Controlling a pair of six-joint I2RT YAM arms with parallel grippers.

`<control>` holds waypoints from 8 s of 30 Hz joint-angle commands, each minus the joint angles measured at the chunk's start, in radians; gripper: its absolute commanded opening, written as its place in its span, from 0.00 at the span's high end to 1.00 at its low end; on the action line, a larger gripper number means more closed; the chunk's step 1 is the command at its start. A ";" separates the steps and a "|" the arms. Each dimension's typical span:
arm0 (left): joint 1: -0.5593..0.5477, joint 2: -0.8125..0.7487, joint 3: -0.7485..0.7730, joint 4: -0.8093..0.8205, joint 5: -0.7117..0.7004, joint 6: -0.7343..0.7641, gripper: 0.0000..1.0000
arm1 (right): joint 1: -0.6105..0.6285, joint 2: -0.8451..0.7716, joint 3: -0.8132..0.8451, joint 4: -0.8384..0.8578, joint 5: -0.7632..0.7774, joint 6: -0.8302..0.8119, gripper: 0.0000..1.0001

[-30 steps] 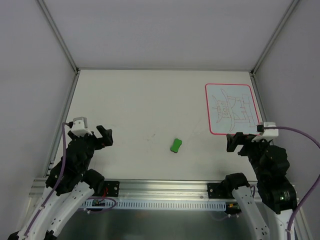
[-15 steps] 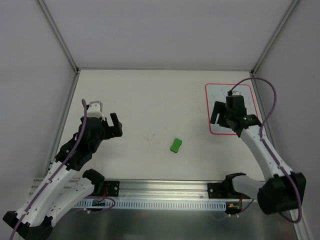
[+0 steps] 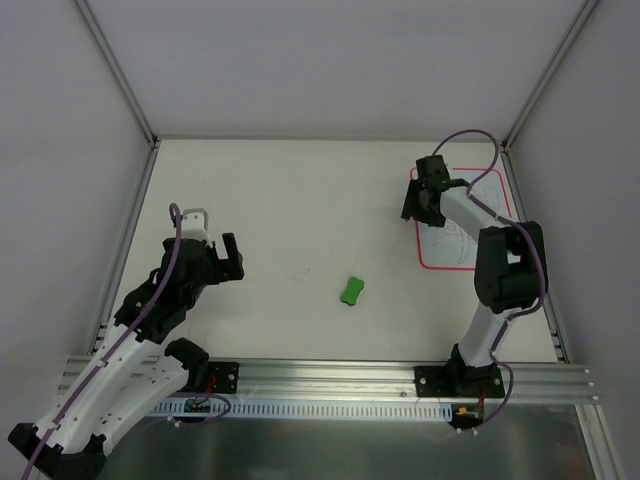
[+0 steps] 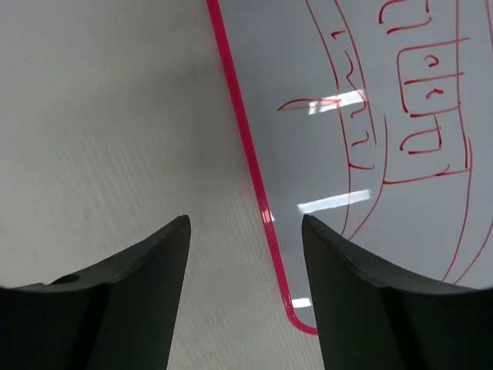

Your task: Erase the whiteboard

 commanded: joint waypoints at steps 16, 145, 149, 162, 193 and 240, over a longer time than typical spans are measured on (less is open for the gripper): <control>0.024 -0.002 -0.002 0.018 0.013 0.030 0.01 | 0.016 0.199 0.131 -0.029 -0.089 0.066 0.57; 0.060 -0.010 -0.022 0.020 -0.084 -0.012 0.01 | 0.950 -0.131 -0.019 -0.218 -0.002 -0.106 0.40; 0.060 0.000 -0.022 0.018 -0.075 -0.010 0.01 | 0.904 -0.249 -0.183 -0.225 0.043 0.077 0.36; 0.061 0.007 -0.025 0.020 -0.072 -0.010 0.01 | 0.886 -0.415 -0.469 -0.242 -0.017 0.374 0.29; 0.064 0.084 -0.013 0.020 -0.038 -0.009 0.01 | 0.964 -0.409 -0.535 -0.178 0.014 0.512 0.50; 0.138 0.725 0.202 0.089 0.143 -0.079 0.02 | 0.834 -0.041 -0.045 -0.165 -0.003 0.208 0.92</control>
